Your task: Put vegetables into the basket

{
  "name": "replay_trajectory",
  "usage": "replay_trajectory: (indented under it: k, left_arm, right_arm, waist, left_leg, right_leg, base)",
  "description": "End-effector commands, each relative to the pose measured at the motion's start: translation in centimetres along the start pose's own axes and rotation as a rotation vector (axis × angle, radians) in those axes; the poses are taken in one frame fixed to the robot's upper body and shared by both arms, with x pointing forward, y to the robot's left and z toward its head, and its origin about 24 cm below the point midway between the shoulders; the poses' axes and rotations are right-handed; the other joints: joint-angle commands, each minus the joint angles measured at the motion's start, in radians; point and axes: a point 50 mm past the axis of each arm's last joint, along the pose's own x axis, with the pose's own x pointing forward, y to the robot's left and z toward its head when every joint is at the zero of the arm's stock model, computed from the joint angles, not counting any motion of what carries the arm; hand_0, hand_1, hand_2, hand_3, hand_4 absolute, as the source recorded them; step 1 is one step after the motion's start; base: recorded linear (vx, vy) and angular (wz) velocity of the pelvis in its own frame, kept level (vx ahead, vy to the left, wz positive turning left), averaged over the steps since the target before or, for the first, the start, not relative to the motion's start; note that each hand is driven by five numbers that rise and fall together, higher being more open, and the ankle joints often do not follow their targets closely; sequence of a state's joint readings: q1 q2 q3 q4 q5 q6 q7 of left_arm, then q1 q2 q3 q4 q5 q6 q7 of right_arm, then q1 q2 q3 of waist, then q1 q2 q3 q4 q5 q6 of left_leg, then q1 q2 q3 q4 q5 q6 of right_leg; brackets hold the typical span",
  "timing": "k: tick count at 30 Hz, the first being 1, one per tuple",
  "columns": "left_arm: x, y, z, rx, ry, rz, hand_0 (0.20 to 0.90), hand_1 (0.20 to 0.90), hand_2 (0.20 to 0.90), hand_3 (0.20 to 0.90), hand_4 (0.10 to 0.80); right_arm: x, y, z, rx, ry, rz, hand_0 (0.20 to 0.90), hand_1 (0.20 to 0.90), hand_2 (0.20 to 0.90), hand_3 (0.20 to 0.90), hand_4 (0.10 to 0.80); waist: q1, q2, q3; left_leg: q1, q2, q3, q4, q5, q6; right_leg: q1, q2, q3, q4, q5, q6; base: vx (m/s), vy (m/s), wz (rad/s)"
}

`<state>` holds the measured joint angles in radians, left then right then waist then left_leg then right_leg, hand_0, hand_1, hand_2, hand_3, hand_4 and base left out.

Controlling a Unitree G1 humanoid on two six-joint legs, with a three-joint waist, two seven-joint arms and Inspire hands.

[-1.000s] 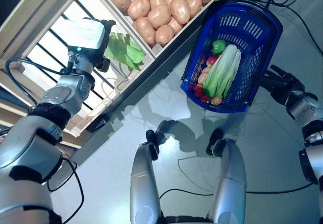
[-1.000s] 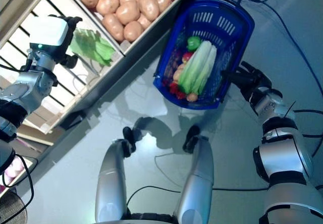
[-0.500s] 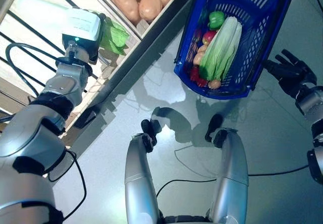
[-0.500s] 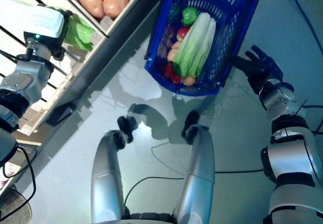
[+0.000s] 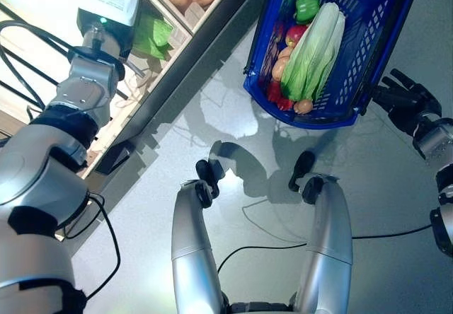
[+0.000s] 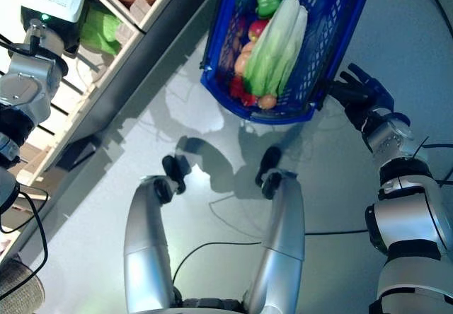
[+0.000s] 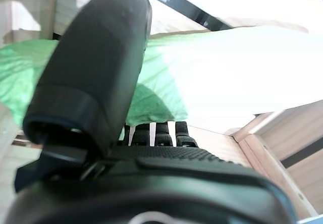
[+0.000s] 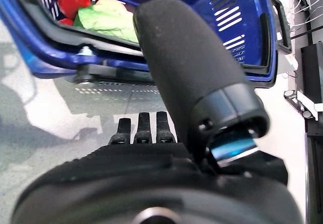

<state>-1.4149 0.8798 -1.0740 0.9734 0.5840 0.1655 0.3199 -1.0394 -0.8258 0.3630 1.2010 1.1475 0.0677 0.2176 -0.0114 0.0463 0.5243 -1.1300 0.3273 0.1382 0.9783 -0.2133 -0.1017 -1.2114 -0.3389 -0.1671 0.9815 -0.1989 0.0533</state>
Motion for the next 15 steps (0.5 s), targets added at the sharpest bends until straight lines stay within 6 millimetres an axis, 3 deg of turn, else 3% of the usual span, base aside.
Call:
replay_trajectory:
  k: [1,8,15]
  left_arm:
    - [1.0,2.3,-3.1,-0.023,0.100,-0.011,0.300,0.300,0.300,0.300,0.400]
    - [1.1,2.7,-3.5,-0.063,0.114,0.045,0.300,0.300,0.300,0.300,0.400]
    - [0.5,2.3,-3.5,-0.258,0.103,0.118,0.300,0.300,0.300,0.300,0.400]
  right_arm:
    - [-0.3,0.3,5.0,0.055,-0.195,0.035,0.900,0.900,0.900,0.900,0.800]
    - [-0.4,0.2,4.8,0.082,-0.196,0.056,0.900,0.900,0.900,0.900,0.800]
    - [-0.3,0.9,3.9,0.044,-0.208,0.129,0.900,0.900,0.900,0.900,0.800]
  waist:
    - [-0.042,-0.034,-0.004]
    - [-0.043,-0.035,-0.004]
    - [-0.037,-0.030,-0.004]
  left_leg:
    - [-0.021,0.024,-0.038,-0.037,-0.012,-0.049]
    - [-0.009,0.031,-0.036,-0.026,-0.014,-0.047]
    - [0.115,0.036,-0.014,-0.072,0.001,-0.058]
  right_leg:
    - [0.031,-0.052,0.021,-0.002,0.021,0.081]
    - [0.044,-0.056,0.019,0.008,0.016,0.079]
    - [0.166,-0.048,0.007,-0.026,0.007,0.078]
  base:
    - [-0.049,-0.010,-0.07]
    - [-0.025,-0.010,-0.02]
    - [0.002,-0.012,-0.01]
